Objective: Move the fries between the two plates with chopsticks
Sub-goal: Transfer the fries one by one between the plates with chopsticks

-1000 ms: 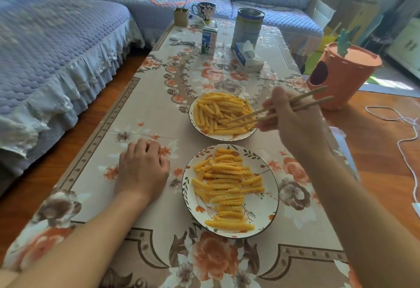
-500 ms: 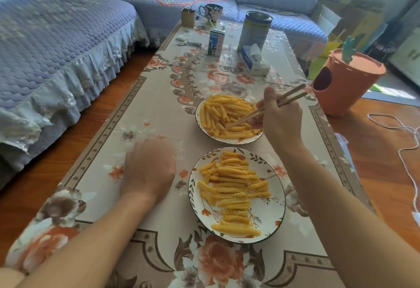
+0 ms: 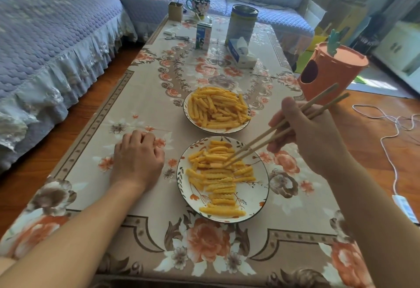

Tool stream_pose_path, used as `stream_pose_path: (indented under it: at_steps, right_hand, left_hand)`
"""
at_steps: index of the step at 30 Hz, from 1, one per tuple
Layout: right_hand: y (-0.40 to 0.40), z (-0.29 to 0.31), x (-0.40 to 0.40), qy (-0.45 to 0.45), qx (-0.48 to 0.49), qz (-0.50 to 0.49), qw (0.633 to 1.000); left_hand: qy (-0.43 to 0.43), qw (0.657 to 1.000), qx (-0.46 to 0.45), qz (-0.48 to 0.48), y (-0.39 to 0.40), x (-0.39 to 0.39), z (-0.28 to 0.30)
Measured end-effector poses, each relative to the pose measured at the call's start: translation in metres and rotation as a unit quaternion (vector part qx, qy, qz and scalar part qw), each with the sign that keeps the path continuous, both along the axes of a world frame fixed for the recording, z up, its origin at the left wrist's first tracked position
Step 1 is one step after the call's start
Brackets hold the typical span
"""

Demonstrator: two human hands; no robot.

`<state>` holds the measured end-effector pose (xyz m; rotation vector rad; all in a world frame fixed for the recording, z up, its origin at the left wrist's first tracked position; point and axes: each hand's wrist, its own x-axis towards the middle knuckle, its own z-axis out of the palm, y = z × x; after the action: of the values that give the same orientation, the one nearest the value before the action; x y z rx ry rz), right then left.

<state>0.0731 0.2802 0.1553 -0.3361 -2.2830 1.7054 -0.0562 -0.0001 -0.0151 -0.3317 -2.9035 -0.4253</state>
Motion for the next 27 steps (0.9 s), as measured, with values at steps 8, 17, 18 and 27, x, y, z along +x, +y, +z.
stream_pose_path:
  at_steps: [8,17,18,27]
  right_hand:
    - [-0.044,-0.023,0.022,0.021,-0.04,0.041,0.998]
    - [-0.045,-0.023,0.021,0.045,-0.05,-0.004,0.998]
    - [-0.04,-0.019,0.018,0.06,-0.045,-0.018,0.997]
    - [-0.016,-0.027,-0.064,0.137,0.006,-0.106,0.985]
  left_hand:
    - [0.005,1.0,0.005,0.0,0.0,0.001,0.001]
    - [0.013,1.0,0.005,-0.001,0.0,-0.001,-0.001]
    - [0.014,1.0,0.003,-0.002,-0.001,-0.001,-0.001]
    - [0.007,1.0,0.004,-0.006,-0.001,-0.001,-0.002]
